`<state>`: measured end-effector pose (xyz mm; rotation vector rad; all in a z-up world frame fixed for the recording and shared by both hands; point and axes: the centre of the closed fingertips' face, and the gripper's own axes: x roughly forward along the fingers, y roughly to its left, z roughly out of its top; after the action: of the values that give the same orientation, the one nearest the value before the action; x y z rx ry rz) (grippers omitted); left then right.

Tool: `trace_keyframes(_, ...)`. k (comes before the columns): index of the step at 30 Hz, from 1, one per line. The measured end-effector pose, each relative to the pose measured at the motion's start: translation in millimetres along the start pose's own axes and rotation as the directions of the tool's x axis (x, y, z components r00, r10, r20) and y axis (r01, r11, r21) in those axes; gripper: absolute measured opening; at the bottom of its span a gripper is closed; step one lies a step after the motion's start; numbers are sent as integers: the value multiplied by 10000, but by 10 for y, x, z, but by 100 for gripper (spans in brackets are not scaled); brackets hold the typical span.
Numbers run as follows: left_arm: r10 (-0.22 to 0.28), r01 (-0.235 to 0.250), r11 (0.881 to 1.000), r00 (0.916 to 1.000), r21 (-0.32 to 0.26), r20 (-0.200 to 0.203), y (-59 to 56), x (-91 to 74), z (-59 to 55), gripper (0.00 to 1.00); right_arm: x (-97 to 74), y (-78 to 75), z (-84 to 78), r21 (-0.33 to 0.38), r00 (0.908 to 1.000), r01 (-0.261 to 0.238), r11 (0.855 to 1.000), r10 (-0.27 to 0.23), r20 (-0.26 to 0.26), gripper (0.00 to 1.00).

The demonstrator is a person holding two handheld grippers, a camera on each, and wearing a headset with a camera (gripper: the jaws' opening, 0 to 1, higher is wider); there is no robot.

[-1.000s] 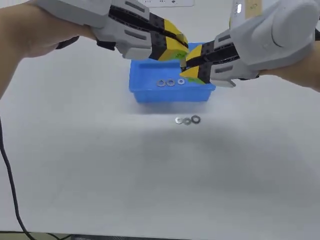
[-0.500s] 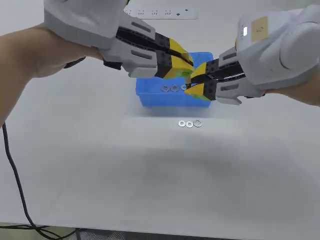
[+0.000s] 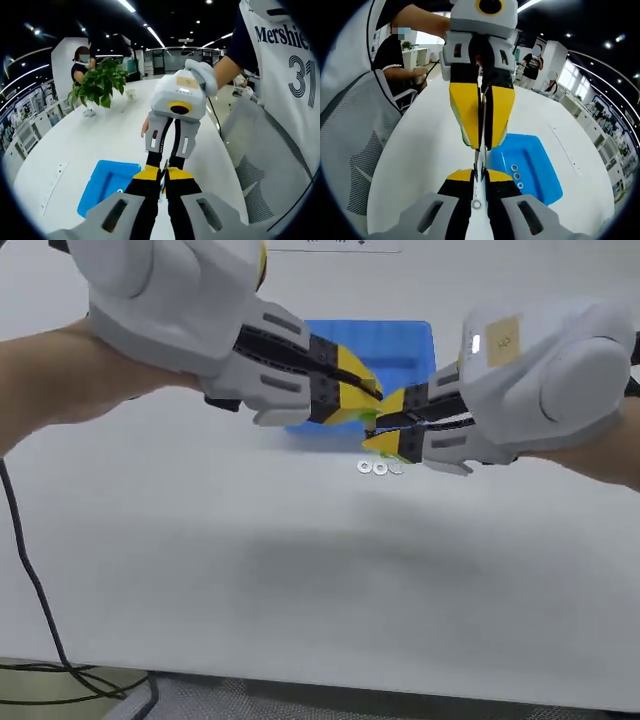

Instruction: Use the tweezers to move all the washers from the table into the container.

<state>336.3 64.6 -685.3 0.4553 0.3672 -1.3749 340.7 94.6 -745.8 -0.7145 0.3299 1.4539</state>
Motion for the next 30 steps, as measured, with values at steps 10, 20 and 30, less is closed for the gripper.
trace_keyframes(10,-147,154,9996,9995,252,-263,-54,130,-139,7,78,63,-159,491,9999,-109,9987,113,-88,10)
trace_keyframes(20,-409,408,9992,9986,-21,-331,-56,179,-252,7,179,82,-274,1104,9995,-251,9936,269,-147,10)
trace_keyframes(30,-453,446,9988,9980,-180,-430,-45,167,-305,7,230,81,-309,1237,9992,-352,9917,370,-126,10)
